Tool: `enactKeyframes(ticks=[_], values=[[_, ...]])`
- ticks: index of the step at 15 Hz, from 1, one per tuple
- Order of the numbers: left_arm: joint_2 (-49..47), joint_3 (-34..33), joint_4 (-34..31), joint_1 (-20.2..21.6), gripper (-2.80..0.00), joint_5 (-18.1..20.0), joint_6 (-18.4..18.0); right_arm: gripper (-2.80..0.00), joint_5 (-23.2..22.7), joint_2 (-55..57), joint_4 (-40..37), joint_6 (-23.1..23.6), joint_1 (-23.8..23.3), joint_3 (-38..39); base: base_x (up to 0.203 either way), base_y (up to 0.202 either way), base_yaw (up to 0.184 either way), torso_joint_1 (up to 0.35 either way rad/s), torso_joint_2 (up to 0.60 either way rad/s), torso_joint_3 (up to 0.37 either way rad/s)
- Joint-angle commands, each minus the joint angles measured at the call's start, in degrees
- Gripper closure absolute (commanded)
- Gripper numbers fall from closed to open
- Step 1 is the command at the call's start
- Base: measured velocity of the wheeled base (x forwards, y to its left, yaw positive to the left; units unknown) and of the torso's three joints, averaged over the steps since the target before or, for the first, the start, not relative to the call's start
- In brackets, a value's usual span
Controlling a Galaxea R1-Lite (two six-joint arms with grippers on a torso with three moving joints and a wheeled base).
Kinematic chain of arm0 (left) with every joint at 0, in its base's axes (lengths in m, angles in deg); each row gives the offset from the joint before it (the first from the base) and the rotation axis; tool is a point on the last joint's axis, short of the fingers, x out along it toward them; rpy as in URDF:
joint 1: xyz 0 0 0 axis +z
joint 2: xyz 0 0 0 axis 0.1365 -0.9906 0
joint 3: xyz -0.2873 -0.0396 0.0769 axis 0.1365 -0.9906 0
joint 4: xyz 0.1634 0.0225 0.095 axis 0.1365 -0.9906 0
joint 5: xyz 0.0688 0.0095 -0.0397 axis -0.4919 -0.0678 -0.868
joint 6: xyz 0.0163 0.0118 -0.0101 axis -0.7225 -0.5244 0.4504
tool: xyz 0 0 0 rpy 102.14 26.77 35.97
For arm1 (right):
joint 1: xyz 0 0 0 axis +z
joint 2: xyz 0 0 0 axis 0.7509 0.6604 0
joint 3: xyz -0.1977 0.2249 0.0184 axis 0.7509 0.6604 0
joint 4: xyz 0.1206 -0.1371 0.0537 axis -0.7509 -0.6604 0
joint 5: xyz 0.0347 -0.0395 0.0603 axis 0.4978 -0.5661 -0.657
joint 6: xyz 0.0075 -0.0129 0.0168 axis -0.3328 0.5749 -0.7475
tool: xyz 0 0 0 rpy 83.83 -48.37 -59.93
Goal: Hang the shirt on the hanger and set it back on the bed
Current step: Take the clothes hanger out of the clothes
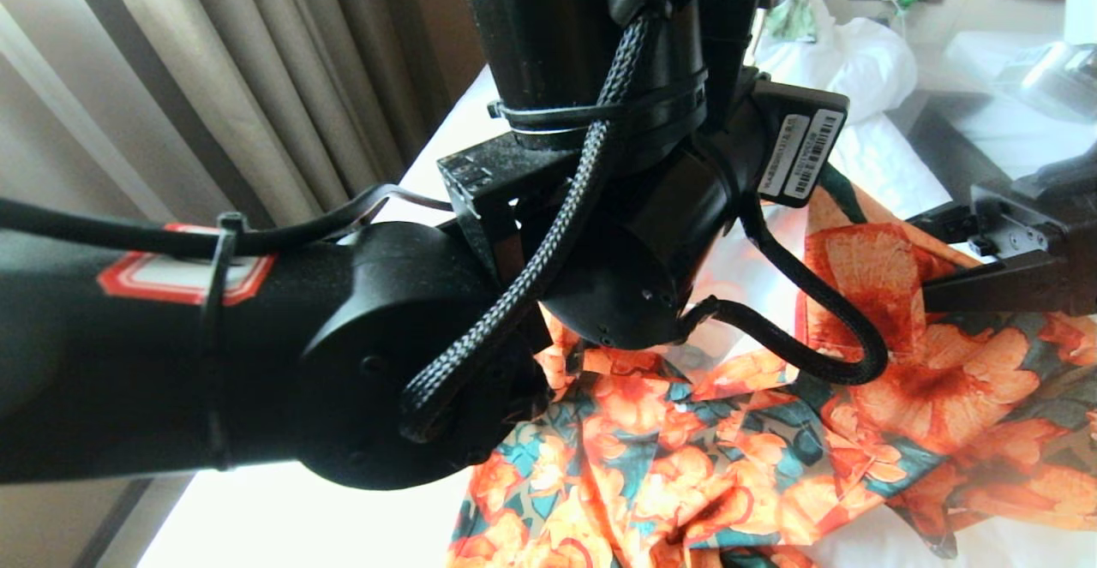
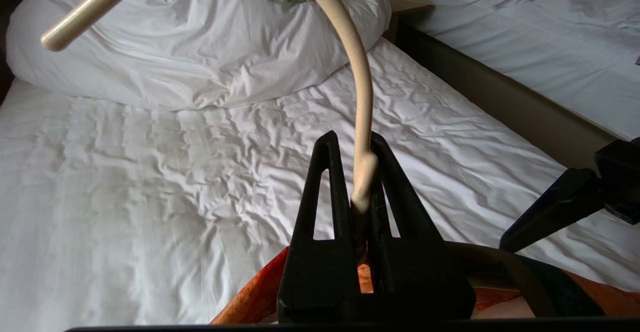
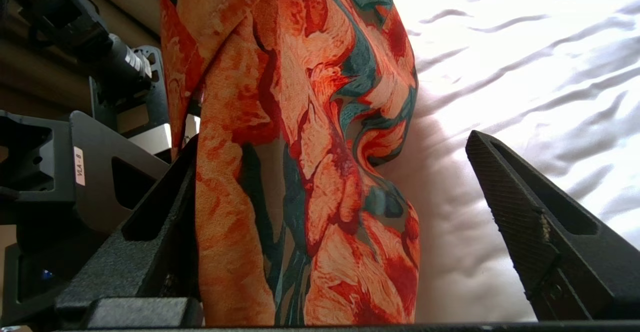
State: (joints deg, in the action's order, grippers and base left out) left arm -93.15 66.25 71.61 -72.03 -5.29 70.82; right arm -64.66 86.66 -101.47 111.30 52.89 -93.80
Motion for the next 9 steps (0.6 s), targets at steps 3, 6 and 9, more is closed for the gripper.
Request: enactKeyframes(ticks=[3, 6, 9], values=[[-0.7, -0.3, 0.2, 1.0, 0.0, -0.4, -0.6, -2.8, -0.4, -3.1, -0.7, 0.5, -1.5, 2.1, 0.0, 0.0, 0.0, 0.0, 0.0, 0.0], [-0.7, -0.7, 0.5, 1.2, 0.0, -1.3, -0.6, -2.8, -3.0, -3.8, -0.6, 0.5, -2.7, 3.0, 0.0, 0.0, 0.0, 0.0, 0.0, 0.0], [-0.7, -1.0, 0.7, 1.6, 0.0, -1.4, -0.5, -2.8, -4.4, -4.4, -0.6, 0.5, -3.1, 4.1, 0.0, 0.0, 0.0, 0.0, 0.0, 0.0]])
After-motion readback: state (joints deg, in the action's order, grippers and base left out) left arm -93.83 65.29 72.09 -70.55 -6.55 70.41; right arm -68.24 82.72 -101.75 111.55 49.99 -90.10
